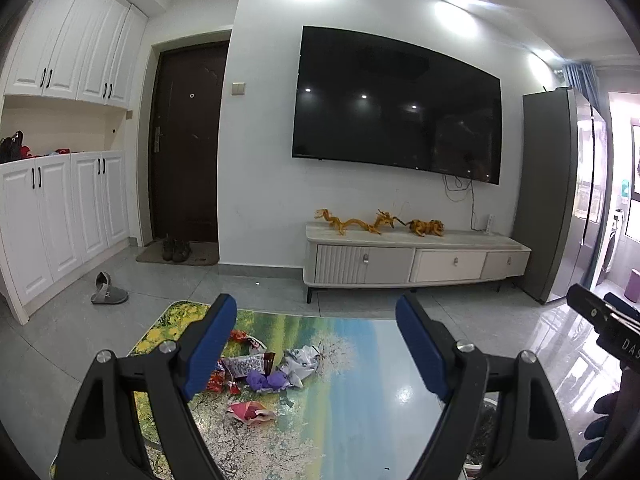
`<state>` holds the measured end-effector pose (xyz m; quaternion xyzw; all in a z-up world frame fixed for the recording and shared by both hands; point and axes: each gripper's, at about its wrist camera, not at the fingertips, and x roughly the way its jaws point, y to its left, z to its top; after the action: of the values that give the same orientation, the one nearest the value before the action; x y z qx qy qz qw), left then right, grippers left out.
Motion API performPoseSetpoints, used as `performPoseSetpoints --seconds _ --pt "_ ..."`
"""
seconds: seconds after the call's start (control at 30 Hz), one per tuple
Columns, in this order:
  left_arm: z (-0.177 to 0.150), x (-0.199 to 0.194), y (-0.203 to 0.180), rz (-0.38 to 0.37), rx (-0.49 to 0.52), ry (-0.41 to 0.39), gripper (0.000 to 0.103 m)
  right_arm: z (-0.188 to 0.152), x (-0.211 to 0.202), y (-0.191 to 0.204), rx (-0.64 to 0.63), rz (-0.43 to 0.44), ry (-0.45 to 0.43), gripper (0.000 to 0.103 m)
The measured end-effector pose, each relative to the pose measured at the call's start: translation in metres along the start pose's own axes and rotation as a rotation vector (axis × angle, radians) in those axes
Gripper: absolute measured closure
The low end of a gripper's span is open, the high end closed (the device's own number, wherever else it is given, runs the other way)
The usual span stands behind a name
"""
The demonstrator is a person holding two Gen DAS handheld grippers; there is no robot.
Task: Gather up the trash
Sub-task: 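Withdraw both open tools from the bin back toward the table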
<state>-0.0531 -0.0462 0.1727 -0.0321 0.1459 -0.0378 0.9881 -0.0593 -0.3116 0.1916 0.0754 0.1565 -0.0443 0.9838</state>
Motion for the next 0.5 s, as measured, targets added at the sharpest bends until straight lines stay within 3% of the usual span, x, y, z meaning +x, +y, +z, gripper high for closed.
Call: performPoseSetpoints --seconds 0.23,0.5 --pt "-0.018 0.035 0.047 0.003 -0.024 0.071 0.022 -0.004 0.025 0.021 -0.040 0.054 0.073 0.000" --pt "-0.052 0.096 0.141 0.068 -0.072 0.238 0.022 -0.028 0.072 0.061 -0.121 0.133 0.216 0.000"
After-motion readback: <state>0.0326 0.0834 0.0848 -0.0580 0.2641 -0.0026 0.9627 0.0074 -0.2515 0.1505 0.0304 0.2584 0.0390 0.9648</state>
